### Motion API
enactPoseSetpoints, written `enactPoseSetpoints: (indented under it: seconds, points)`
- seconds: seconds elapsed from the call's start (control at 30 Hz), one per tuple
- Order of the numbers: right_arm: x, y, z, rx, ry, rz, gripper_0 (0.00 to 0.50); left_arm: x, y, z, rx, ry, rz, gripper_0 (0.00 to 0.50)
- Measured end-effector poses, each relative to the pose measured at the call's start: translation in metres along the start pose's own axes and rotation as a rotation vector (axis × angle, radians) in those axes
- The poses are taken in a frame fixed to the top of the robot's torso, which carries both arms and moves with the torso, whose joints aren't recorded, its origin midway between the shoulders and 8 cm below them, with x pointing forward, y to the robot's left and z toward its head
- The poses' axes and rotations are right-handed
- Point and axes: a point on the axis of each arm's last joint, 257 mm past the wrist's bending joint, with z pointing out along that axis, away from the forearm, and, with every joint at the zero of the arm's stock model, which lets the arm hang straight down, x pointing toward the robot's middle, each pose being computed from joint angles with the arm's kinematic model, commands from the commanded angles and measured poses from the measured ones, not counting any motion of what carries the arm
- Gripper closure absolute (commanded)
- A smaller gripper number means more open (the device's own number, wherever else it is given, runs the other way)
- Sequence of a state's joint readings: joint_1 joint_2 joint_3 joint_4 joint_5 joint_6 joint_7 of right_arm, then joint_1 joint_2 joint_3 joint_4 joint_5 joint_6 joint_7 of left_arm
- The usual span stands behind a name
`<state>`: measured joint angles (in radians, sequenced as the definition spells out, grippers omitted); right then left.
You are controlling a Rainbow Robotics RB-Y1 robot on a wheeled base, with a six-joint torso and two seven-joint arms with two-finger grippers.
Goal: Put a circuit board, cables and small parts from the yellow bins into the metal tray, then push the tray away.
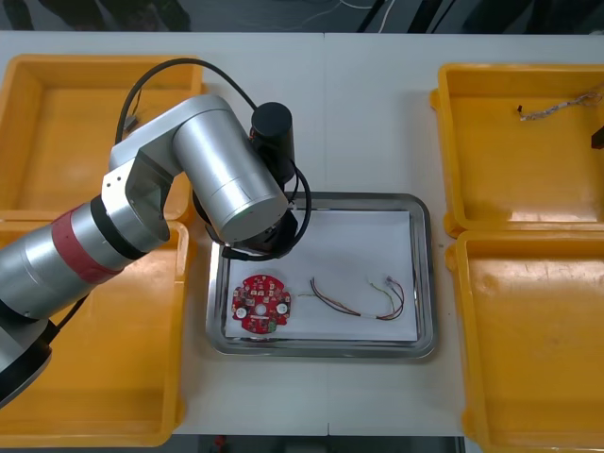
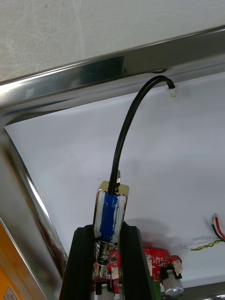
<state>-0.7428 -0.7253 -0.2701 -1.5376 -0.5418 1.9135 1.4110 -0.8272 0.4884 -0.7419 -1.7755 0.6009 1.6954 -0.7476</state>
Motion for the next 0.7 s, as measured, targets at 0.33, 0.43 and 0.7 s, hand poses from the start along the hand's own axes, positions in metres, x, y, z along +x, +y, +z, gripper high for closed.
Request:
enactPoseSetpoints:
  seconds: [0.33, 0.43, 0.7]
  points:
    - [-0.021, 0.018, 0.005, -0.030, -0.078, -0.001, 0.000, -0.008, -0.003, 0.003, 0.001, -0.042, 0.008, 0.495]
    - [-0.022, 0.025, 0.009, -0.044, -0.086, -0.003, 0.000, -0.010, -0.006, 0.006, 0.002, -0.058, 0.019, 0.498]
    - [-0.028, 0.027, 0.027, -0.068, -0.020, 0.058, 0.000, -0.005, -0.004, 0.013, -0.003, -0.059, 0.020, 0.495]
